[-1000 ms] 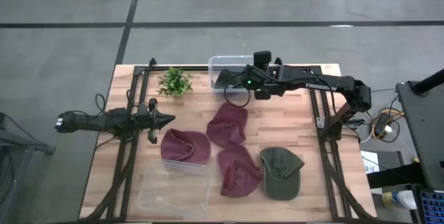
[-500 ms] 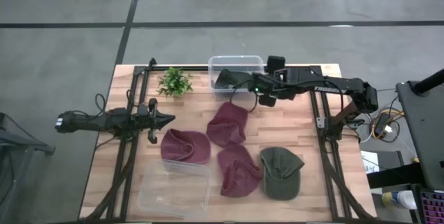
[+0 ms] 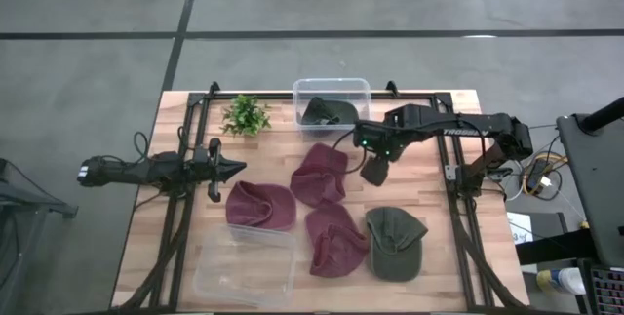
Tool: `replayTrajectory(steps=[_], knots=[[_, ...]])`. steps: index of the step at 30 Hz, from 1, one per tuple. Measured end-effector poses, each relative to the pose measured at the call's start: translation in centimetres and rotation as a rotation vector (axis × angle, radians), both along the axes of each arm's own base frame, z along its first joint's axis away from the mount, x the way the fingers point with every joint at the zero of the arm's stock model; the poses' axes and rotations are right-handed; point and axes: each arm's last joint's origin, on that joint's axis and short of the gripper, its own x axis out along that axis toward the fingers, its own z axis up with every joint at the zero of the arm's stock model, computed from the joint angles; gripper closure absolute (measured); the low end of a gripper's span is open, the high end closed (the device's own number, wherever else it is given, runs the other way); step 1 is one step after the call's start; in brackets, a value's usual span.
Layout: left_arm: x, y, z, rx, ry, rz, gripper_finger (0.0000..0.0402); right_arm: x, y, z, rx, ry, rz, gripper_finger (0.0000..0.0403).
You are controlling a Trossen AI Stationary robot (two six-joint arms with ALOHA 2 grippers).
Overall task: Pick & Place hat
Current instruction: Put the green cap into the top transparent bin
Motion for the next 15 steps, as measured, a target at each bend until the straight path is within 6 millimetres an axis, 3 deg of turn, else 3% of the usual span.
replayTrajectory(steps=[5, 15], knots=[[0.0, 0.0, 0.0, 0.0, 0.0, 0.0, 0.0402, 0.1, 1.7, 0.1, 0.241, 0.0, -0.029, 0.0216], [0.0, 0.0, 0.0, 0.0, 0.0, 0.0, 0.0402, 0.2, 6.8, 0.1, 0.289, 0.008, -0.125, 0.0218]])
